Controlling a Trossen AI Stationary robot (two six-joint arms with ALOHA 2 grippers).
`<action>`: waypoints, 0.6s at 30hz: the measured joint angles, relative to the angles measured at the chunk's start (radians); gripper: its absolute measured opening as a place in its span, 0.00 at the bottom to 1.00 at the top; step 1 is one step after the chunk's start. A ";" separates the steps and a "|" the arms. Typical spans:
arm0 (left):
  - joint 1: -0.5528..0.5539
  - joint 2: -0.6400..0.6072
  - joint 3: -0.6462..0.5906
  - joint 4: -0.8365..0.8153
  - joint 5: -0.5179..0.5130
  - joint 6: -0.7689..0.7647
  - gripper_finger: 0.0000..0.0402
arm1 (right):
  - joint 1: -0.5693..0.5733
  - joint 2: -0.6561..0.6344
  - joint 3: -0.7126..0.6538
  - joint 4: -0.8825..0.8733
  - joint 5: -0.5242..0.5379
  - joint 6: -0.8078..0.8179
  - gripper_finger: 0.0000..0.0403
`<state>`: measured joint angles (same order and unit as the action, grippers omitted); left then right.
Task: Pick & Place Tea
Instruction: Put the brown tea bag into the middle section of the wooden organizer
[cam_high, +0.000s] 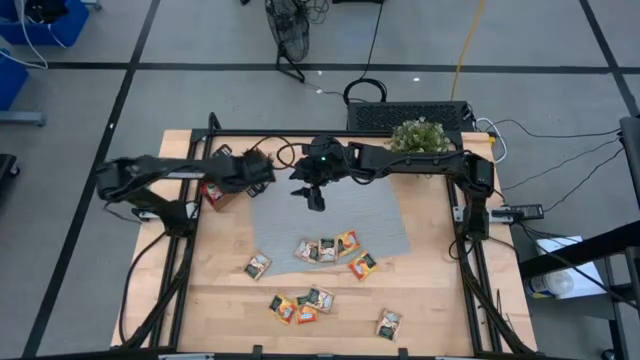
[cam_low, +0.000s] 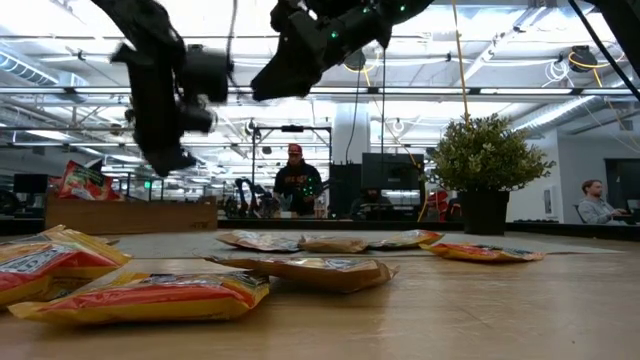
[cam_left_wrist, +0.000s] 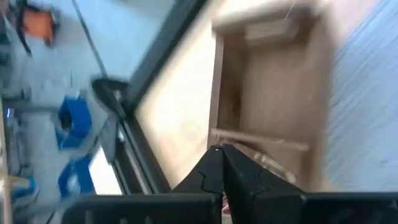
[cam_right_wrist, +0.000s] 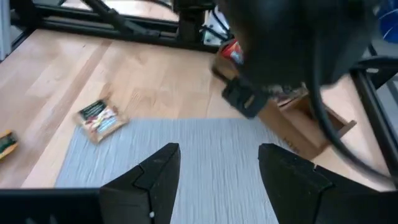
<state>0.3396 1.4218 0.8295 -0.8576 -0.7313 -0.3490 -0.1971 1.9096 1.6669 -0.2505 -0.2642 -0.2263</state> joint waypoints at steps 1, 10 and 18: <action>-0.023 -0.040 0.000 0.004 -0.003 0.000 0.06 | 0.004 -0.012 0.000 -0.032 0.000 -0.002 0.50; -0.241 -0.387 -0.064 0.274 0.143 0.118 0.08 | 0.202 -0.029 -0.074 -0.243 -0.002 -0.128 0.50; -0.282 -0.557 -0.211 0.551 0.336 0.145 0.18 | 0.365 -0.027 -0.278 -0.158 0.246 -0.102 0.50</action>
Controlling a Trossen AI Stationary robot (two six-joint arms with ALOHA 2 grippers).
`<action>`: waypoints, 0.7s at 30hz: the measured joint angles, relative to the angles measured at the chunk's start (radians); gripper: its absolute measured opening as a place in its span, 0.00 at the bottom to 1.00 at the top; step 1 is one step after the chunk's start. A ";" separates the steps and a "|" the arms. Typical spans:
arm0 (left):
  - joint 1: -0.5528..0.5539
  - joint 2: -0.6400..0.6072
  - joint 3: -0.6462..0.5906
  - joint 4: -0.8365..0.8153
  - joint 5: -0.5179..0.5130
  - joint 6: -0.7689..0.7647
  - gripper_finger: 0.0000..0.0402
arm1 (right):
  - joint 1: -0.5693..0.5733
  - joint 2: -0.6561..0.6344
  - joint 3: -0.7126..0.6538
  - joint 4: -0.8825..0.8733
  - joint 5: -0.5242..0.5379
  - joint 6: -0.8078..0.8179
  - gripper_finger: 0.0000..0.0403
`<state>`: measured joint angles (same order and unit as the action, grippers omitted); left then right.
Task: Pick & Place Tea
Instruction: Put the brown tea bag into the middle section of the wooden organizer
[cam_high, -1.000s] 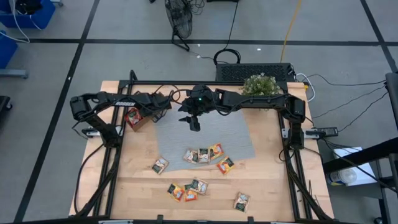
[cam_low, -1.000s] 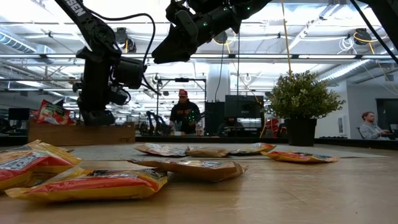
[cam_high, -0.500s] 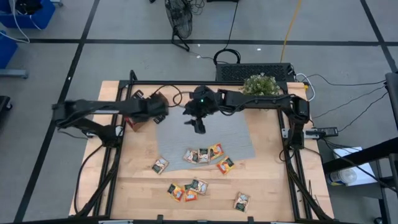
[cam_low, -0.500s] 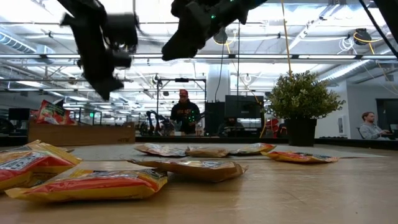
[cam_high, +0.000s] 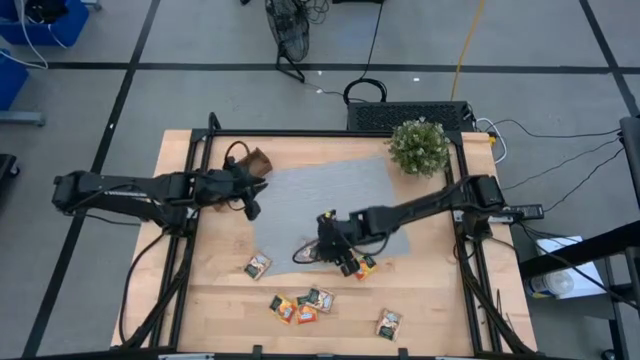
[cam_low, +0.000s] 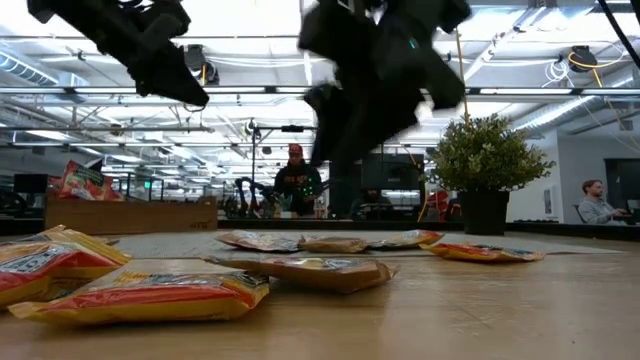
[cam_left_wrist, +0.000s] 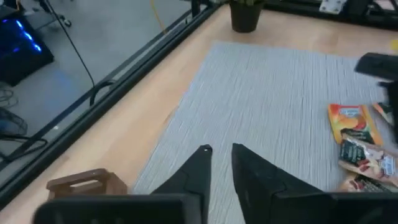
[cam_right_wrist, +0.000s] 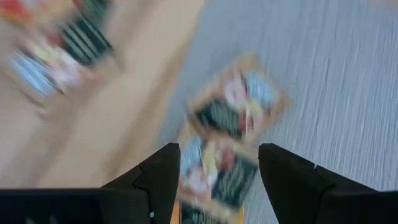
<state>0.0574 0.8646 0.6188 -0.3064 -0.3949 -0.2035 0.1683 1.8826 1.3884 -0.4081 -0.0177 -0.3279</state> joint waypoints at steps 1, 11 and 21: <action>0.001 -0.008 -0.013 0.008 -0.004 0.000 0.20 | 0.011 0.001 -0.019 0.012 0.030 0.022 0.50; 0.003 -0.005 -0.069 0.019 -0.047 -0.045 0.30 | 0.130 0.002 -0.149 0.286 0.241 0.172 0.50; 0.003 -0.001 -0.069 0.047 -0.047 -0.072 0.30 | 0.130 0.093 -0.153 0.238 0.305 0.311 0.50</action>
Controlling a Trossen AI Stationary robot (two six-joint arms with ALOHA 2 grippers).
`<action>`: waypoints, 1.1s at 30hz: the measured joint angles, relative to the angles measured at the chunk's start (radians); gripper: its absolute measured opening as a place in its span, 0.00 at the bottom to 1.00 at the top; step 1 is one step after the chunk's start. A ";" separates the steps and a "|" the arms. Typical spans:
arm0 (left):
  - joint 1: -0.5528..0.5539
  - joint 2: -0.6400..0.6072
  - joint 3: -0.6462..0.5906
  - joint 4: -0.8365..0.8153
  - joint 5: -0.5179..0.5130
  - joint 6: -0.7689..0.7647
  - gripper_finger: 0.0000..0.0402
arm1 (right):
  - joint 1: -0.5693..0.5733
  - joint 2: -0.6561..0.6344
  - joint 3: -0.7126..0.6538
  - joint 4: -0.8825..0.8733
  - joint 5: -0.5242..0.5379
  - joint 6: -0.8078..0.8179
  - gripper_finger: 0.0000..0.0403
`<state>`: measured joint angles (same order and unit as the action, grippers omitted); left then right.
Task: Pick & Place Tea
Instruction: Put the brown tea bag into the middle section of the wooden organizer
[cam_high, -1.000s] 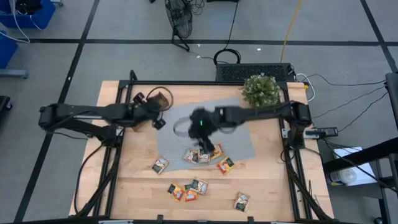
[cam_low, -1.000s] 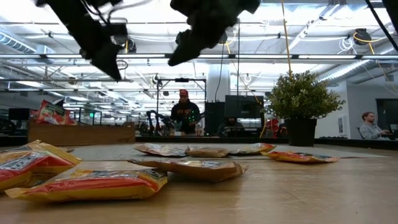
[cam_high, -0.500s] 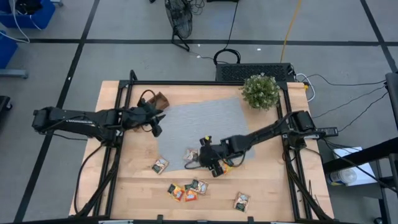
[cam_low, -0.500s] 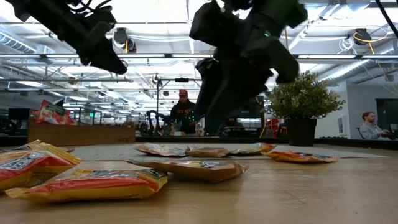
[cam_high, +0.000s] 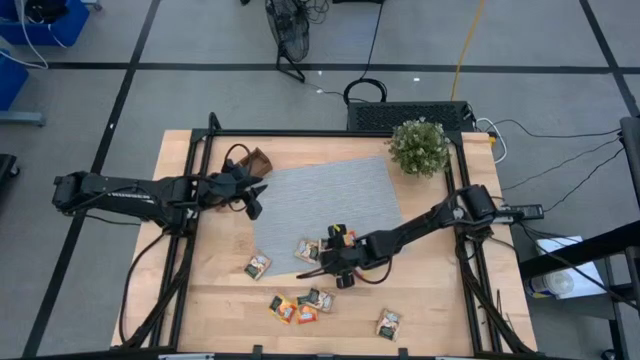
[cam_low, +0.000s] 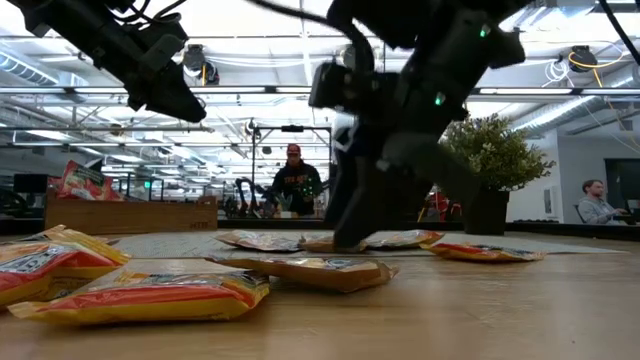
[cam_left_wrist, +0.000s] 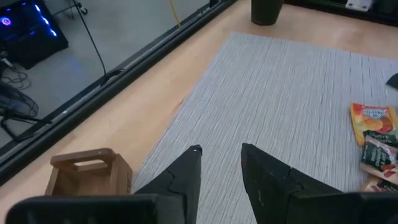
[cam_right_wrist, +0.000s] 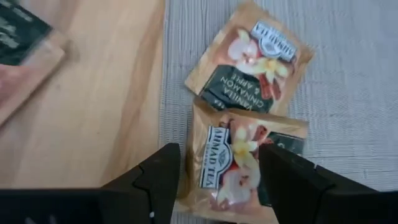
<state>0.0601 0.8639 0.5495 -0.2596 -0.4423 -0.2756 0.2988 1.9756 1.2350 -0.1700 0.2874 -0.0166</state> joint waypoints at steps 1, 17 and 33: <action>0.000 0.000 0.000 0.003 0.000 0.001 0.30 | -0.004 0.005 0.000 -0.001 -0.001 0.002 0.50; 0.000 0.000 0.000 0.033 0.002 0.002 0.30 | -0.017 0.010 -0.032 -0.067 0.021 0.057 0.09; -0.001 0.019 0.002 0.082 0.141 -0.145 0.30 | 0.020 -0.046 0.003 0.095 0.485 -0.513 0.01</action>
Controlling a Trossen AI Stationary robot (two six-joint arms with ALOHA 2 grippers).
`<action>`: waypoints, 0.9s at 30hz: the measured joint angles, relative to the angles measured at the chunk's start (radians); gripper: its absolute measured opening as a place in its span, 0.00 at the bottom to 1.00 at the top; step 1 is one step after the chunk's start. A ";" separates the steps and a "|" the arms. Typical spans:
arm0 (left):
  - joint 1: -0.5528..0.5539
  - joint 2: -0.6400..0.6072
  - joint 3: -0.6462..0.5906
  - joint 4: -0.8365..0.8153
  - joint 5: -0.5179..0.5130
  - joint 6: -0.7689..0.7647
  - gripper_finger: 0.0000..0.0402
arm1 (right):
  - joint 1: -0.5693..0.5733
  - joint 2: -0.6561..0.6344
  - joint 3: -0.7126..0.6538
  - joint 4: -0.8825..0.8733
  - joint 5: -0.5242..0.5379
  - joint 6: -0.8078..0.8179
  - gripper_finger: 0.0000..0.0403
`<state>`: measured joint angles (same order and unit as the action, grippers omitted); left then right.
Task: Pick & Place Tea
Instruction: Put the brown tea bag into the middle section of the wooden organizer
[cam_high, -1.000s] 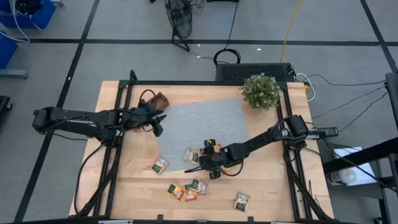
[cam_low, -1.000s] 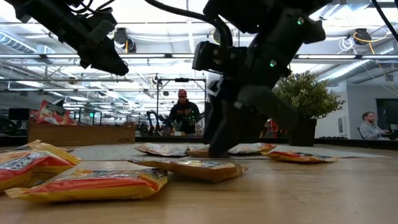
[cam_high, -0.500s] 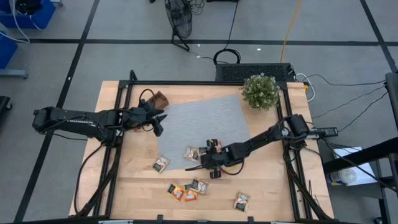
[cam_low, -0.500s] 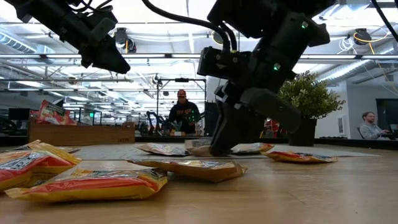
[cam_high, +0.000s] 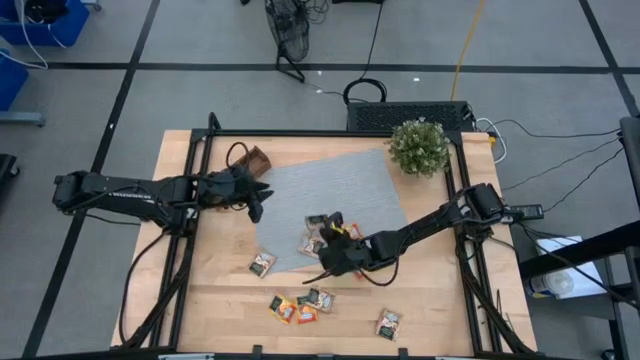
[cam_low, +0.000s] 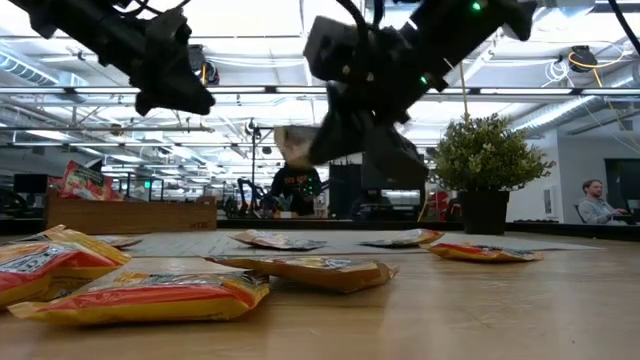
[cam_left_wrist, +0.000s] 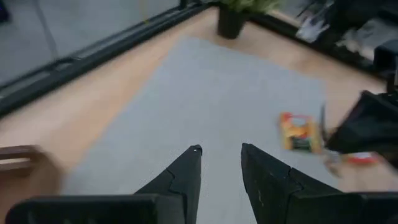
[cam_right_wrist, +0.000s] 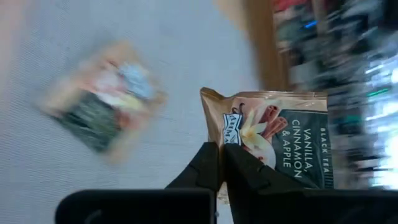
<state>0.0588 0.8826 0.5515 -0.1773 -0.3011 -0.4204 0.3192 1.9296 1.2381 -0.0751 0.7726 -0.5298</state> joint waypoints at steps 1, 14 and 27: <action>0.000 0.011 0.001 0.018 0.020 -0.014 0.30 | -0.006 0.000 -0.001 0.038 0.020 -0.073 0.01; 0.015 0.226 0.001 0.402 0.217 -0.024 0.40 | -0.157 0.003 -0.003 0.311 -0.037 -0.375 0.01; 0.055 0.306 0.000 0.427 0.182 -0.015 0.49 | -0.181 0.003 -0.002 0.419 -0.103 -0.416 0.01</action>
<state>0.1143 1.1885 0.5514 0.2493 -0.1196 -0.4352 0.1387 1.9327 1.2358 0.3435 0.6695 -0.9463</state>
